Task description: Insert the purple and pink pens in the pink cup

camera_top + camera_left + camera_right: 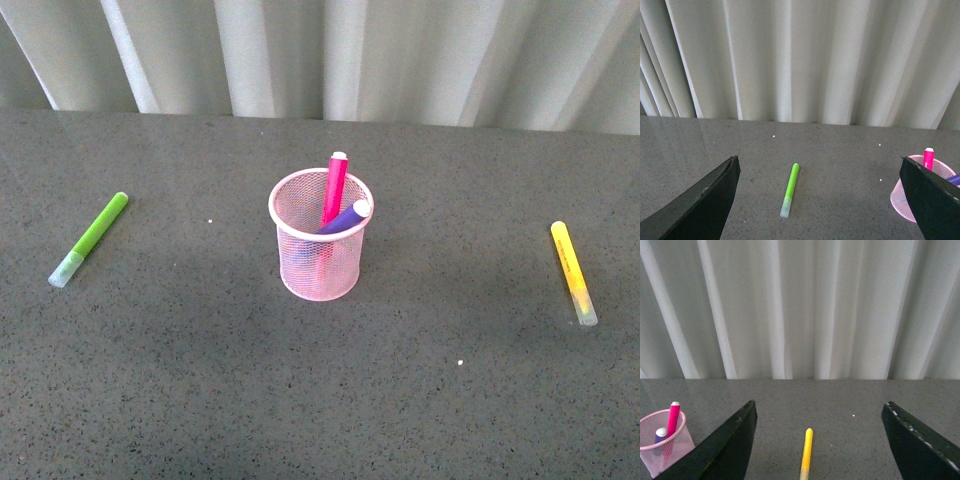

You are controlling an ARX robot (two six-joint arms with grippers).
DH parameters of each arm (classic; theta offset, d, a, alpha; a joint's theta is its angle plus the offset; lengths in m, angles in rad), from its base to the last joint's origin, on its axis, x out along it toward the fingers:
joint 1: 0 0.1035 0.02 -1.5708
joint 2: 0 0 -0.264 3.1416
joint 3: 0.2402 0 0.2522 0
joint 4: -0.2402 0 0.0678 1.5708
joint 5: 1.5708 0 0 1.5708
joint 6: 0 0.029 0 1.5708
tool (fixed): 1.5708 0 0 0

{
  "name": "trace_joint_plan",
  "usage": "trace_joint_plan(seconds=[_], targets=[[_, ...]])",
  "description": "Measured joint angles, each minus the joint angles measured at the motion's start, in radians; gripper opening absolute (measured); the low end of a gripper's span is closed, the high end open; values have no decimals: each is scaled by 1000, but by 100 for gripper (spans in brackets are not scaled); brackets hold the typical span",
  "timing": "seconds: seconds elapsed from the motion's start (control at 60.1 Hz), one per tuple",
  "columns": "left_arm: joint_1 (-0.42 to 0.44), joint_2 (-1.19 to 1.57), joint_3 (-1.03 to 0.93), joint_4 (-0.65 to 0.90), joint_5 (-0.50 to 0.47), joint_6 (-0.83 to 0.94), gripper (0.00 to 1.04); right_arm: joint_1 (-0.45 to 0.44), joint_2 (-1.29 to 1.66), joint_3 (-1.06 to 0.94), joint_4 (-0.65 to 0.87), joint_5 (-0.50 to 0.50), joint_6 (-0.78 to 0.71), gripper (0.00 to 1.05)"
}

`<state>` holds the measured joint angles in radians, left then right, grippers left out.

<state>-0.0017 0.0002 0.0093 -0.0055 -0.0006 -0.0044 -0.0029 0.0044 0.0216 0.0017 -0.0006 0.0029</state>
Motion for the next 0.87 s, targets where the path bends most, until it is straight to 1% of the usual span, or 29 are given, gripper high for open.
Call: trace_joint_plan(seconds=[0.033,0.05,0.116,0.2,0.865], targets=[[0,0,0,0,0,0,98,0,0,0,0,0,0,88],[0,0,0,0,0,0,98,0,0,0,0,0,0,89],[0,0,0,0,0,0,98,0,0,0,0,0,1,100],[0,0,0,0,0,0,98,0,0,0,0,0,0,97],[0,0,0,0,0,0,98,0,0,0,0,0,0,98]])
